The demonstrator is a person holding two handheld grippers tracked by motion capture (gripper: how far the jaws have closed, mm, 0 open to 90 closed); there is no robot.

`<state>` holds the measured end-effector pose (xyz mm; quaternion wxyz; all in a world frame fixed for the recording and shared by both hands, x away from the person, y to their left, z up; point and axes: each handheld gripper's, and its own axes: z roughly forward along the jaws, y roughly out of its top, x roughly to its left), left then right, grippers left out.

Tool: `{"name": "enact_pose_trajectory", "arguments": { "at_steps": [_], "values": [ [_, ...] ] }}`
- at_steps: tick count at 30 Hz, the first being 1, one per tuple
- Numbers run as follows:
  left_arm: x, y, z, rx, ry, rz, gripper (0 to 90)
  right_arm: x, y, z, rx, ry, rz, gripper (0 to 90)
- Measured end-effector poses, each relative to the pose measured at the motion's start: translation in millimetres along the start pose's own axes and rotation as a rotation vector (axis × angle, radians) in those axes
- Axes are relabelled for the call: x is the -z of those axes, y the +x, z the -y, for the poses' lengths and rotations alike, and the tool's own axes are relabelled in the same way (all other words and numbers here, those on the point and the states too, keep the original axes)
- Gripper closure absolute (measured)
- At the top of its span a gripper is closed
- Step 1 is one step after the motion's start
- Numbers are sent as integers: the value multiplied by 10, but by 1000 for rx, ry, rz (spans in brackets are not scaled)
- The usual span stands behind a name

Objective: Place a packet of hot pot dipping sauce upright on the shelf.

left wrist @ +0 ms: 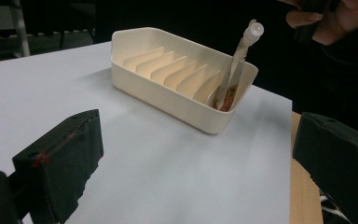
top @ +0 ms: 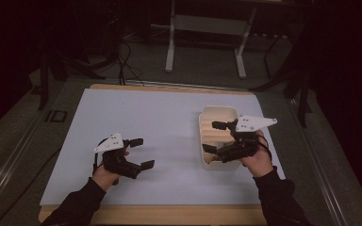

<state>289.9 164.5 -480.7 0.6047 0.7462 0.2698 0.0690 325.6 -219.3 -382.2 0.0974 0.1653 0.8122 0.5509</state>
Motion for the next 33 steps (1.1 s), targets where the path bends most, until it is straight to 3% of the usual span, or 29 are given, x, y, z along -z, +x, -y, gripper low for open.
{"name": "enact_pose_trajectory", "arguments": {
  "at_steps": [13, 16, 29, 33],
  "values": [
    [9, -3, 22, -9, 2, -1, 20, -286, 259, 305, -15, 28, -24, 139],
    [11, -9, 26, -12, 4, -2, 21, -289, 300, 346, -28, -3, -12, 146],
    [19, -5, 37, -16, 5, -5, 20, -309, 424, 516, -40, 35, -88, 145],
    [27, -4, 46, -16, 4, -9, 21, -329, 466, 604, -45, 77, -103, 145]
  ]
}}
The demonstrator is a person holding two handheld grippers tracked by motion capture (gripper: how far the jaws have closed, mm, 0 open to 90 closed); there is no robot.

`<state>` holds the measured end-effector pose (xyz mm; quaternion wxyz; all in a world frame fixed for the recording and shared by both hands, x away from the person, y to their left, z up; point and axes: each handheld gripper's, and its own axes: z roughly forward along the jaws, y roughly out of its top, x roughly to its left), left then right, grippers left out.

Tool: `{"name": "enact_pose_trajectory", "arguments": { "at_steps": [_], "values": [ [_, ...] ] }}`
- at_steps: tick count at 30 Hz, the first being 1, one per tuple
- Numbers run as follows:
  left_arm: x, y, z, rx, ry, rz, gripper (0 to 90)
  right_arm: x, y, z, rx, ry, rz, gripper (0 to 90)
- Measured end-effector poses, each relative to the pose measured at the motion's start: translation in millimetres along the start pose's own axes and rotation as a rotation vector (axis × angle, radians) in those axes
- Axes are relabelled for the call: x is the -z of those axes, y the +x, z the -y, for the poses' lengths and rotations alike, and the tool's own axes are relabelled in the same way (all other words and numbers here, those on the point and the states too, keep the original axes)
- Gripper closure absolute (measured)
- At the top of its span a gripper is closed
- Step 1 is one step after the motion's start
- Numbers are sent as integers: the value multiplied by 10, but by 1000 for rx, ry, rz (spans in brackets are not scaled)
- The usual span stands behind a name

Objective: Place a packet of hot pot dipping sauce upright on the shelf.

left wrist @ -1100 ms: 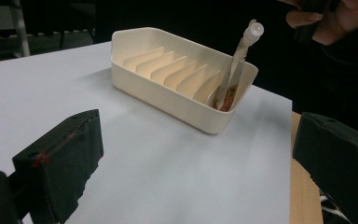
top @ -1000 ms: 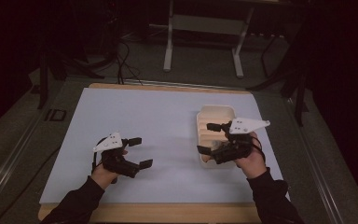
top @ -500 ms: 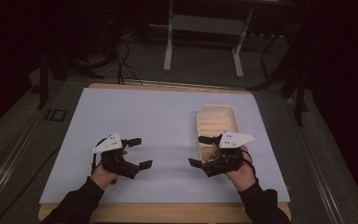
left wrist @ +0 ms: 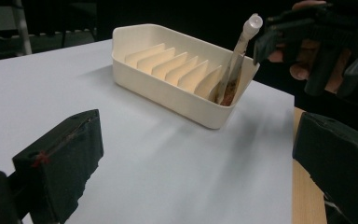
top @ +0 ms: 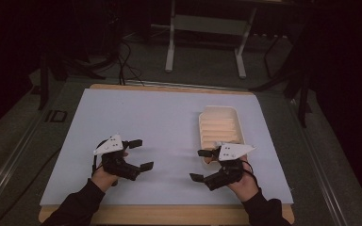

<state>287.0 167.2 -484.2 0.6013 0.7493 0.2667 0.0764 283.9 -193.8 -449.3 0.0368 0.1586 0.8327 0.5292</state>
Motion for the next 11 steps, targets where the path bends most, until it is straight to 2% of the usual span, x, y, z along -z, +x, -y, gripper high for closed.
{"name": "enact_pose_trajectory", "arguments": {
  "at_steps": [2, 6, 8, 11],
  "values": [
    [3, -2, 6, -1, 2, 1, 20, 1, 12, 31, 0, 5, 3, 145],
    [-1, -10, 18, -8, 9, 0, 21, 3, 42, 69, 46, 14, 22, 145],
    [-5, -7, 21, -3, 7, 4, 20, -4, 45, 69, 54, 18, 29, 145],
    [-9, -8, 28, -5, 9, 4, 20, -9, 35, 75, 73, 2, 17, 171]
  ]
}}
